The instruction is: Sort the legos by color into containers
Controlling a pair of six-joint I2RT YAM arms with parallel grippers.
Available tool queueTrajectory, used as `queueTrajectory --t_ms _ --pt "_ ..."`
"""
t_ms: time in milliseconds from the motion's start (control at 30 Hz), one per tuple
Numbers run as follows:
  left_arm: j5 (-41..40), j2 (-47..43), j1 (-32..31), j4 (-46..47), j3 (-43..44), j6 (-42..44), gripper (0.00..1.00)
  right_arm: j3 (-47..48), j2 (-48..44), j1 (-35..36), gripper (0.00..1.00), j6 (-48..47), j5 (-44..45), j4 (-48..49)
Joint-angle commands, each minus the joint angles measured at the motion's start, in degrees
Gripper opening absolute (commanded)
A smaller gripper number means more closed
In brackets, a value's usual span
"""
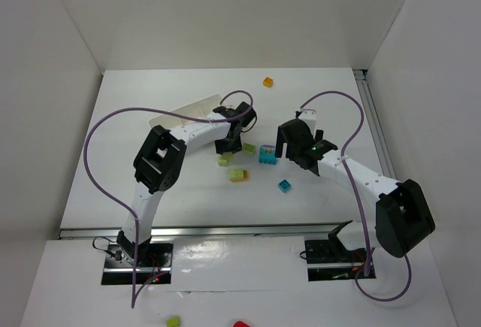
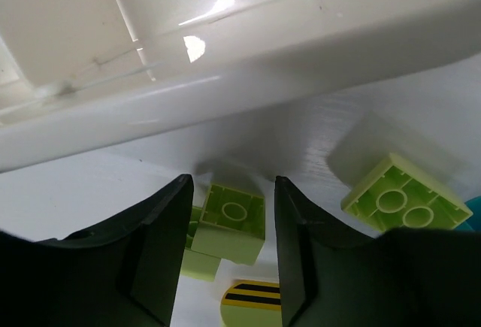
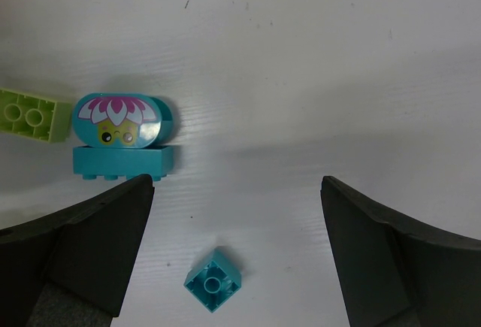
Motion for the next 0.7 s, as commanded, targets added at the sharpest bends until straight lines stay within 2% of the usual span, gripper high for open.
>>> queueTrajectory --t_ms 0,67,233,333,500,600,667 --pt "1.82 -0.23 0.16 -1.02 -0.50 1.85 0.59 1.15 -1.96 0.15 1.00 0.53 0.80 -1.07" --pt "2.96 -0.23 0.16 -1.02 -0.50 3.44 0.65 1.15 -1.96 0.15 1.00 0.53 0.79 -0.55" --pt "5.34 0.30 0.16 -3.13 1.26 8.63 0.66 1.15 -1.96 0.15 1.00 0.53 0.79 -0.55" --pt "5.96 -0.23 0.16 -3.13 0.73 10.29 0.57 0.62 -1.96 0.15 1.00 0.53 0.79 -0.55" --pt "7.28 -0.23 0.16 -3.66 0.73 11.18 0.53 0.62 -1.43 0.15 1.00 0.53 0.79 -0.55" --pt "7.28 0.38 0.16 -3.66 0.73 11.71 0.44 0.62 -1.43 0.15 1.00 0.53 0.79 -0.55" --pt "7.28 0.38 0.16 -3.66 1.34 11.71 0.31 0.62 -1.43 0.15 1.00 0.53 0.79 -0.55"
